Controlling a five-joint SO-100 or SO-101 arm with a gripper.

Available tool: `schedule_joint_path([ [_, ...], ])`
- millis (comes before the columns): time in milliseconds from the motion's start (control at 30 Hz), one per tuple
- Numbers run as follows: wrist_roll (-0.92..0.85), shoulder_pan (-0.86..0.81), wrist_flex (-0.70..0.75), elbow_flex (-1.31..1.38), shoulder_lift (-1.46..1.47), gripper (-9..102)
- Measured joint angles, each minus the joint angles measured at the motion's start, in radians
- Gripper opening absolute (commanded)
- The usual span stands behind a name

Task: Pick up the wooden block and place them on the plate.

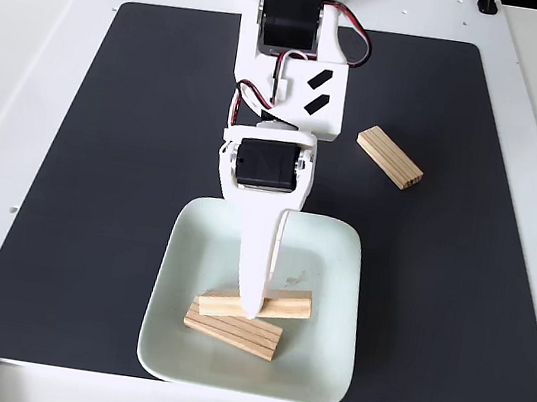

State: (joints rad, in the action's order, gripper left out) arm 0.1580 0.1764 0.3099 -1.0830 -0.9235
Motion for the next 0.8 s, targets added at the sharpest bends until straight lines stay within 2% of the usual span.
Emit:
schedule_joint_path([
  [100,0.0,0.0,0.0,0.0,0.0,39],
  [500,0.0,-0.032,0.021,-0.005,-0.049,38],
  [600,0.0,-0.034,0.083,-0.051,-0.152,28],
  [767,0.0,-0.02,0.156,-0.216,-0.37,-2],
  [800,0.0,-0.02,0.167,-0.261,-0.416,-1],
])
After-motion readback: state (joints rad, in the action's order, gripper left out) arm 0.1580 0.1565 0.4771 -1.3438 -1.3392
